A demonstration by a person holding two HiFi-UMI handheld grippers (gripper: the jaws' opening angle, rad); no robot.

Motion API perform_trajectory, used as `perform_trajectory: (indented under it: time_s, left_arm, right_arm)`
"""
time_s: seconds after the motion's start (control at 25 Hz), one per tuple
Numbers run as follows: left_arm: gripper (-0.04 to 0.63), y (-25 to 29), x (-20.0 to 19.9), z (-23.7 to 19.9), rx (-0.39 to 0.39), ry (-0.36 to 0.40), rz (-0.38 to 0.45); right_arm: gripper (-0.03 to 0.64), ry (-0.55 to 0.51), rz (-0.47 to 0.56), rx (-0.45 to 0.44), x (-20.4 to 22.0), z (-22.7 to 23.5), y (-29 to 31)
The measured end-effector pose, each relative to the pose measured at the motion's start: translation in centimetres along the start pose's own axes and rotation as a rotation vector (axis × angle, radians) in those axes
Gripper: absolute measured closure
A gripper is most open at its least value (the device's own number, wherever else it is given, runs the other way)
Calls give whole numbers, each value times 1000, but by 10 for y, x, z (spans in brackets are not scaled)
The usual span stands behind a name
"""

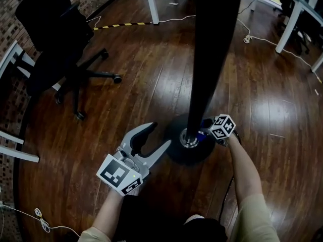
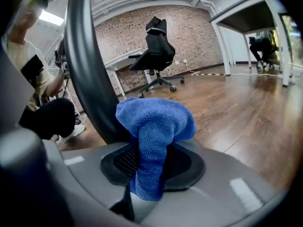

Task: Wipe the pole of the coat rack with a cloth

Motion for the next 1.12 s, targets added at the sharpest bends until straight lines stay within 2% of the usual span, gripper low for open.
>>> perform_trajectory:
  time_s: [0.12, 0.16, 0.32, 0.4, 0.6, 0.68, 0.76, 0.84, 0.96, 1.04, 1.12]
  left_arm:
    - [382, -2, 2, 0, -3, -9, -10]
    - [382, -3, 1, 1, -1, -5, -12]
    - [382, -7, -4, 2, 5, 17, -2]
    - [382, -12, -9, 0, 1, 21, 11]
    - [382, -38, -41, 0, 21, 12, 53]
    - [371, -52, -69, 5, 66, 10, 75]
    - [329, -65, -107, 11, 89, 28, 79]
    - [328, -79, -154, 16, 89, 23, 89]
    - [342, -108, -226, 30, 61, -35, 119]
    - [345, -117, -278, 39, 75, -51, 166]
    - [338, -120, -333, 53, 119, -54, 217]
  right_arm:
    - [514, -18, -146, 131, 18, 3, 27]
    - [514, -8, -167, 172, 22, 4, 33]
    - [509, 19, -141, 265, 27, 6, 31]
    - [495, 22, -97, 300, 24, 2, 18]
    - [492, 123, 148, 450, 5, -37, -43]
    - [492, 119, 190, 529, -16, -57, -77]
    - [492, 131, 231, 600, -50, -81, -108]
    - [492, 154, 265, 659, -89, -116, -140]
    - [491, 179, 313, 769, -139, -187, -192]
    - [491, 194, 375, 846, -186, -224, -235]
    - [489, 169, 417, 887, -242, -258, -278]
Point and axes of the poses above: the fingertips, and each gripper's own axes: y forward along the fingers, z to its right, x out of its underside, the point moved 6 cm from there along -y, backward along the fingers, and after that the axes turned 7 degrees about -y, right-handed, at the moved point
